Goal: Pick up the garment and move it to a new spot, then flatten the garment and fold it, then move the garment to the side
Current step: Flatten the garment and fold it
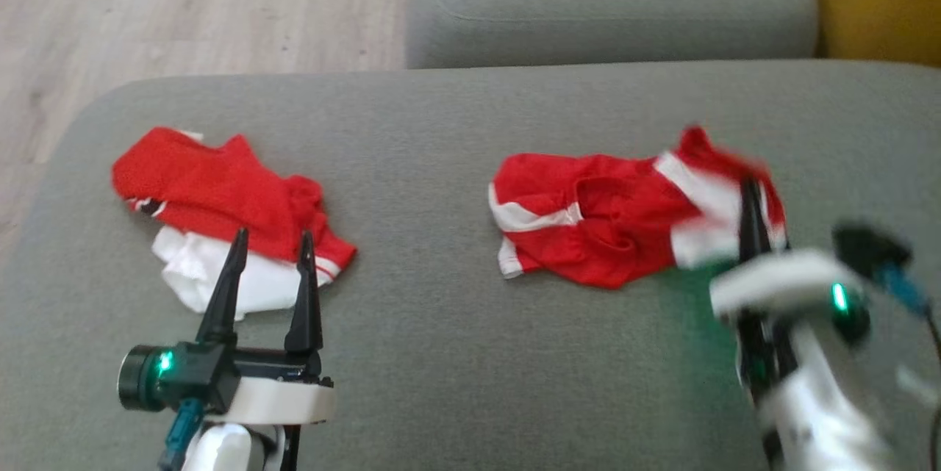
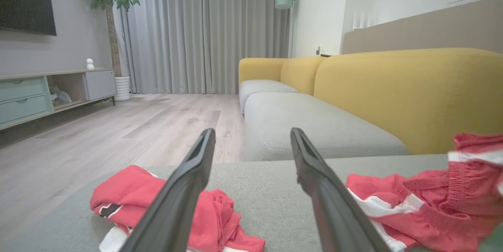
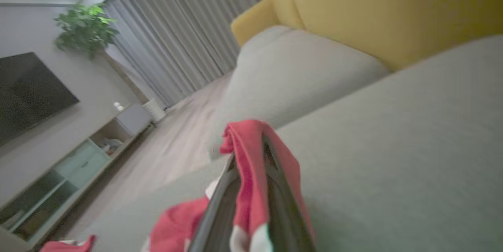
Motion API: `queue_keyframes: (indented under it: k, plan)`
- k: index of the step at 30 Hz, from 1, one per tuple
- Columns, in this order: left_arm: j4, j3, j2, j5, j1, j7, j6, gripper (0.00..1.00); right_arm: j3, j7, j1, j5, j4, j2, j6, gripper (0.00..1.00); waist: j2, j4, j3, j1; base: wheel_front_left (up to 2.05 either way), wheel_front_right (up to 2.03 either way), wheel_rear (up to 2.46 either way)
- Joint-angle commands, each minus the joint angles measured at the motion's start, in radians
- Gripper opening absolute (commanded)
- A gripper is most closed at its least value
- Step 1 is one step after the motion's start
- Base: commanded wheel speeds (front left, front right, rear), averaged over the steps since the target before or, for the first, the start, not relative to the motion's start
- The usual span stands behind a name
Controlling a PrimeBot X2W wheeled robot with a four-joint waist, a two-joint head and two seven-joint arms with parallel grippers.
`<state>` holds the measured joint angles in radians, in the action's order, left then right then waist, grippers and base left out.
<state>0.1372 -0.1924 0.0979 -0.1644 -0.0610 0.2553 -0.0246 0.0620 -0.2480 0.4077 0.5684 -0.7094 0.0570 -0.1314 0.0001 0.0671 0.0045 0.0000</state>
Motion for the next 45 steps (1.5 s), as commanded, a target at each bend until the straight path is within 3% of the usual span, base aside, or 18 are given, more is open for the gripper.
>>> queue_keyframes:
  k: [1, 2, 3, 4, 6, 10, 16, 21, 26, 38, 45]
  plan:
    - [-0.035, 0.035, 0.000, 0.014, -0.038, 0.006, 0.005, 1.00, 0.007, -0.012, 0.017, -0.014, 0.026, -0.007, 0.001, 0.00, -0.0001, -0.020, 0.012, 0.0000, 0.00, 0.00, 0.00]
    - [-0.034, 0.033, 0.000, 0.016, -0.041, 0.006, 0.007, 1.00, -0.014, -0.012, -0.009, -0.025, 0.010, -0.007, 0.001, 0.00, -0.0001, -0.028, 0.015, 0.0000, 0.00, 0.00, 0.00]
    - [-0.033, 0.032, 0.000, 0.018, -0.044, 0.006, 0.009, 1.00, -0.038, -0.011, -0.030, -0.051, -0.014, -0.007, 0.001, 0.32, -0.0001, -0.037, 0.018, 0.0000, 0.00, 0.00, 0.00]
    - [-0.033, 0.032, 0.000, 0.020, -0.048, 0.006, 0.011, 1.00, -0.067, -0.011, -0.043, -0.087, -0.035, -0.007, 0.001, 1.00, -0.0001, -0.047, 0.020, 0.0000, 0.00, 0.00, 0.00]
    - [-0.033, 0.030, -0.002, 0.022, -0.055, 0.006, 0.013, 1.00, -0.105, -0.012, -0.051, -0.175, -0.051, -0.007, 0.001, 1.00, -0.0001, -0.065, 0.025, 0.0000, 0.00, 0.00, 0.00]
    - [-0.031, 0.026, -0.006, 0.026, -0.067, 0.006, 0.016, 1.00, -0.139, -0.013, -0.045, -0.235, -0.011, -0.007, 0.001, 1.00, -0.0001, -0.097, 0.027, 0.0000, 0.00, 0.00, 0.00]
    - [-0.027, 0.019, -0.014, 0.028, -0.074, 0.006, 0.018, 1.00, -0.089, -0.013, -0.115, -0.294, 0.207, -0.007, 0.001, 1.00, -0.0001, -0.125, 0.019, 0.0000, 0.00, 0.00, 0.00]
    - [-0.029, 0.015, -0.020, 0.028, -0.065, 0.006, 0.018, 1.00, -0.035, -0.014, -0.232, -0.287, 0.363, -0.007, 0.001, 1.00, -0.0001, -0.133, 0.014, 0.0000, 0.00, 0.00, 0.00]
    - [-0.026, 0.010, -0.023, 0.029, -0.059, 0.006, 0.024, 1.00, -0.016, -0.014, -0.291, -0.279, 0.419, -0.007, 0.001, 1.00, -0.0001, -0.129, 0.014, 0.0000, 0.00, 0.00, 0.00]
    - [-0.014, -0.005, -0.027, 0.037, -0.076, 0.006, 0.038, 1.00, -0.031, 0.037, -0.190, -0.366, 0.354, -0.007, 0.001, 1.00, -0.0001, -0.079, 0.045, 0.0000, 0.00, 0.00, 0.00]
    - [-0.003, -0.021, -0.032, 0.039, -0.086, 0.006, 0.045, 1.00, -0.080, 0.135, -0.055, -0.398, 0.162, -0.007, 0.001, 1.00, -0.0001, -0.039, 0.065, 0.0000, 0.00, 0.00, 0.00]
